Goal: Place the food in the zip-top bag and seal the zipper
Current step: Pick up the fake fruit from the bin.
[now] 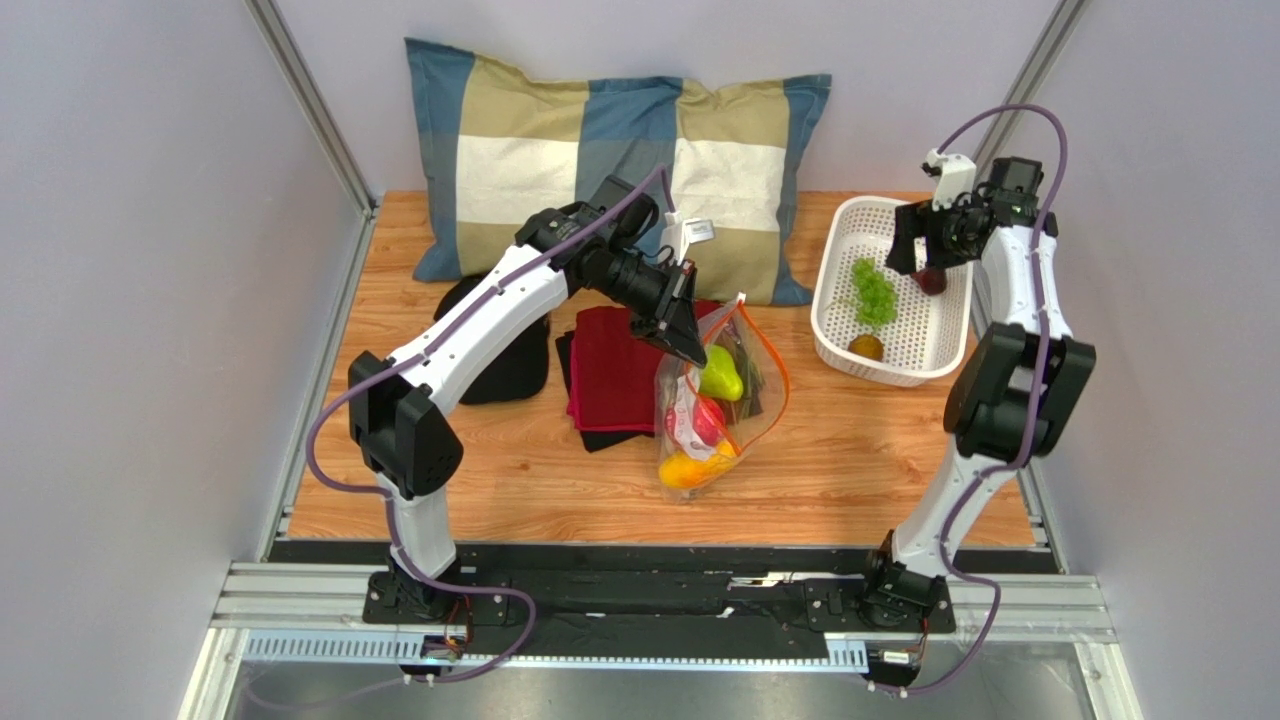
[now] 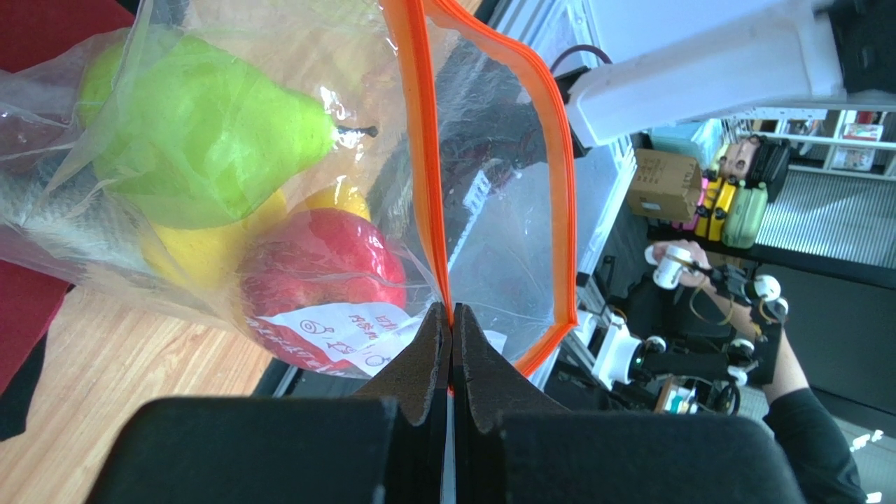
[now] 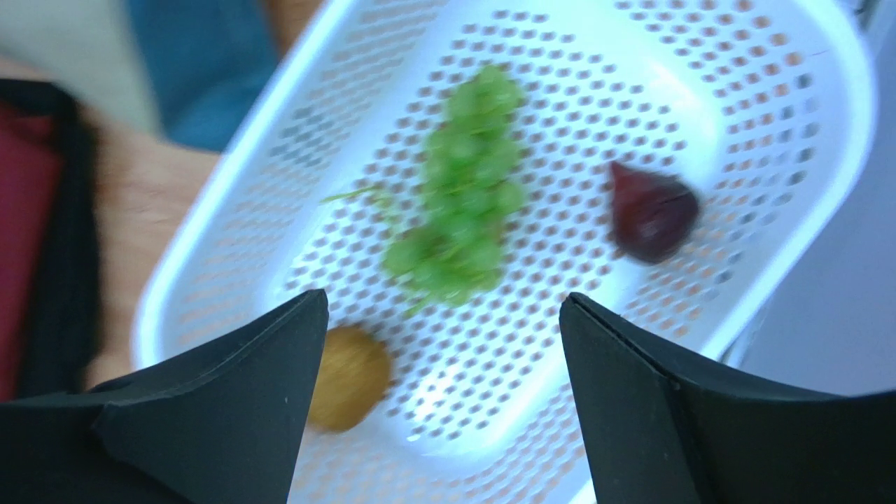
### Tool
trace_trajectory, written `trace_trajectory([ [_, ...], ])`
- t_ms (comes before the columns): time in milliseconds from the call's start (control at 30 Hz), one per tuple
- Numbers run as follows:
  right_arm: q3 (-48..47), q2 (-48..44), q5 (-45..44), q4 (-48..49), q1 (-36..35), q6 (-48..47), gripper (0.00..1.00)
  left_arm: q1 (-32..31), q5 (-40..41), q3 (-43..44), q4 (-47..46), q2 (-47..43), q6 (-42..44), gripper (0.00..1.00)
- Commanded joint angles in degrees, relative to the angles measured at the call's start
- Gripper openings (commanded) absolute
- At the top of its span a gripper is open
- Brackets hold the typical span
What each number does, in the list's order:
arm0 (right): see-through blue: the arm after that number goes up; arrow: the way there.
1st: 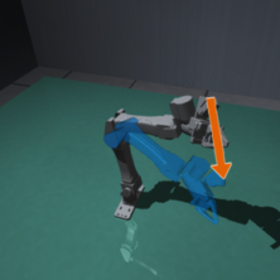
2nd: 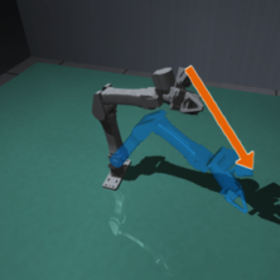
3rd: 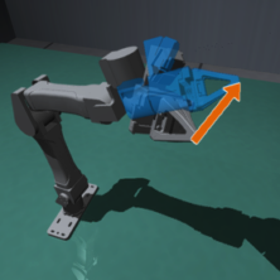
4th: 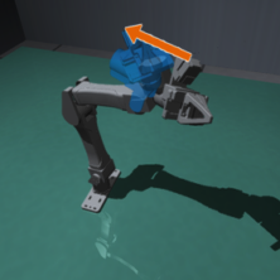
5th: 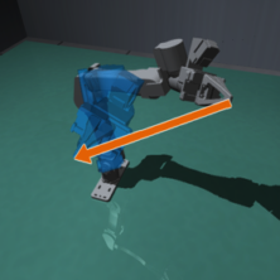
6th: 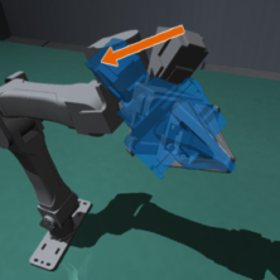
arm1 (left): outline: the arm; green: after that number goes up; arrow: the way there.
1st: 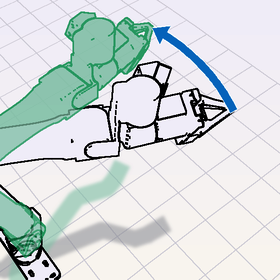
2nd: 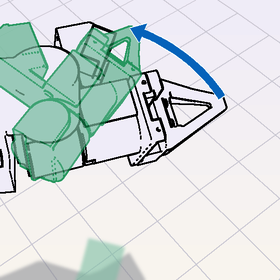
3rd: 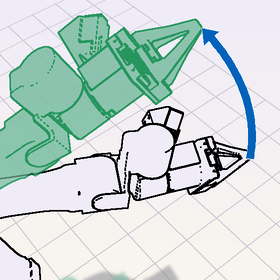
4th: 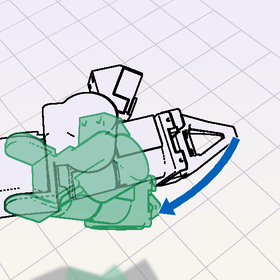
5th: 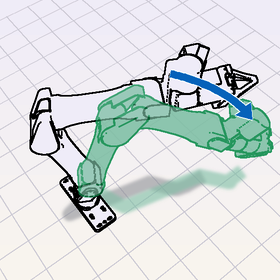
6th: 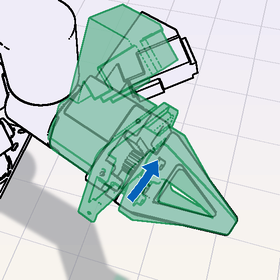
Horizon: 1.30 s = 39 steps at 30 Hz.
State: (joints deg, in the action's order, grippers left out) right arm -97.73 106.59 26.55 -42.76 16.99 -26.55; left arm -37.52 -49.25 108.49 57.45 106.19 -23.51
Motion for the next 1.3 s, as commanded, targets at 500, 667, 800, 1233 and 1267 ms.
trace_trajectory([
  [500,-22.86,27.62,-12.74,6.64,2.69,-6.5,0.72,1.57,-3.3,0.41,-3.31,-0.2,-2.07,0.0],
  [667,-21.1,28.32,-15.03,6.64,2.34,-6.06,0.76,1.66,-3.57,0.32,-3.22,0.07,-2.16,0.0],
  [800,-21.09,29.12,-15.04,5.24,2.34,-6.24,0.75,1.66,-3.3,-0.12,-3.13,-0.02,-1.72,0.0],
  [1233,-19.87,29.21,-12.66,0.49,0.76,-6.94,0.62,1.66,-3.74,0.23,-3.49,0.42,-2.16,0.0],
  [1267,-19.43,28.94,-12.75,0.49,0.76,-7.03,0.61,1.75,-3.74,0.23,-3.49,0.42,-2.24,0.0],
])
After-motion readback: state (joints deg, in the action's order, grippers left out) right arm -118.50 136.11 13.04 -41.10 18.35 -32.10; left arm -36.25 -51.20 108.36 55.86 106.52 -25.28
